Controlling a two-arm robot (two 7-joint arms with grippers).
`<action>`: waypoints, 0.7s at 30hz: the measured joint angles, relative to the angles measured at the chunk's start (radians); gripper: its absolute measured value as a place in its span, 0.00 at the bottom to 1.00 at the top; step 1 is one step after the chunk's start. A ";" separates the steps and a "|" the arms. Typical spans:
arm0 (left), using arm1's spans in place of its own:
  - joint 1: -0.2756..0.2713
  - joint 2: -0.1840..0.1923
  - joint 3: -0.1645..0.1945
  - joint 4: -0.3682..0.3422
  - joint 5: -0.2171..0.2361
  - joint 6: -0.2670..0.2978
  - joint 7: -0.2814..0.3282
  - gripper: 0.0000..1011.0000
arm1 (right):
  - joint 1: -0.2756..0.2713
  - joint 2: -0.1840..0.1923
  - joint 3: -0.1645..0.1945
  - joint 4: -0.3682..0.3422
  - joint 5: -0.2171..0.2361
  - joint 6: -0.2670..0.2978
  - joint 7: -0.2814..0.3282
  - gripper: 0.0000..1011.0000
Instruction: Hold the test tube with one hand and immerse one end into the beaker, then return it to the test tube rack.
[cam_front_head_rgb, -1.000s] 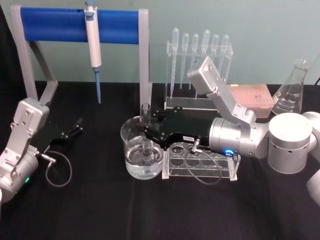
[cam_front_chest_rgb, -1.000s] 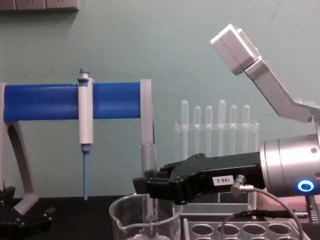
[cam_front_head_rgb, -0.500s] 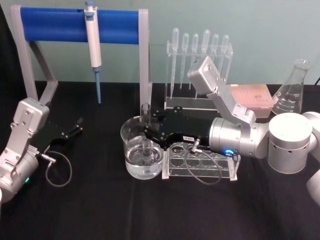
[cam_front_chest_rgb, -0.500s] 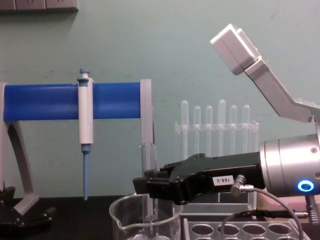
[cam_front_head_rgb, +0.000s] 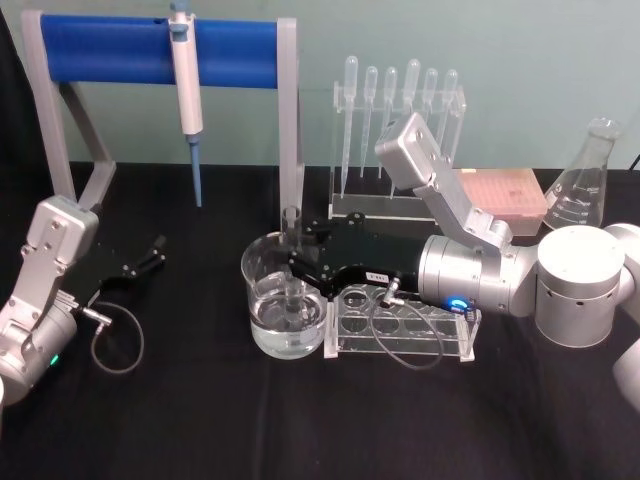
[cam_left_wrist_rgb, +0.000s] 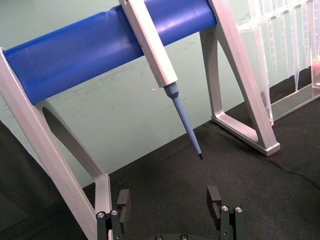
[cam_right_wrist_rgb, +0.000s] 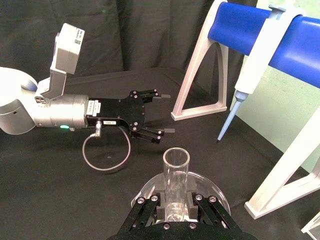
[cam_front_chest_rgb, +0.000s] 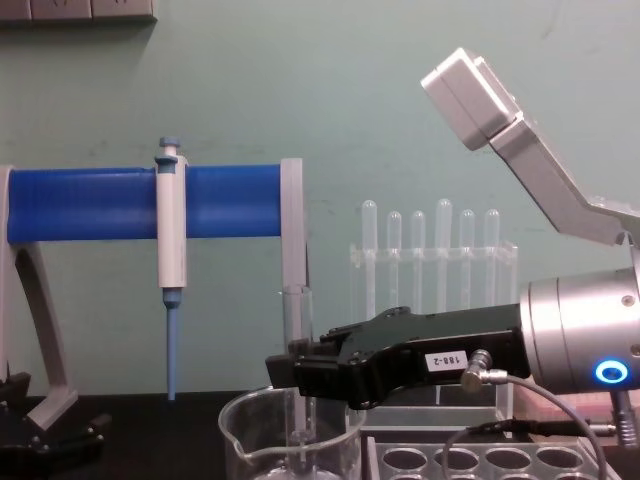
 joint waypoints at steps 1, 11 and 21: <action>0.000 0.000 0.000 0.000 0.000 0.000 0.000 0.99 | 0.000 0.000 0.000 0.000 0.000 0.000 0.000 0.24; 0.000 0.000 0.000 0.000 0.000 0.000 0.000 0.99 | 0.000 0.000 0.000 0.000 0.000 0.000 0.000 0.24; 0.000 0.000 0.000 0.000 0.000 0.000 0.000 0.99 | 0.000 0.000 0.000 0.000 0.000 0.000 0.000 0.24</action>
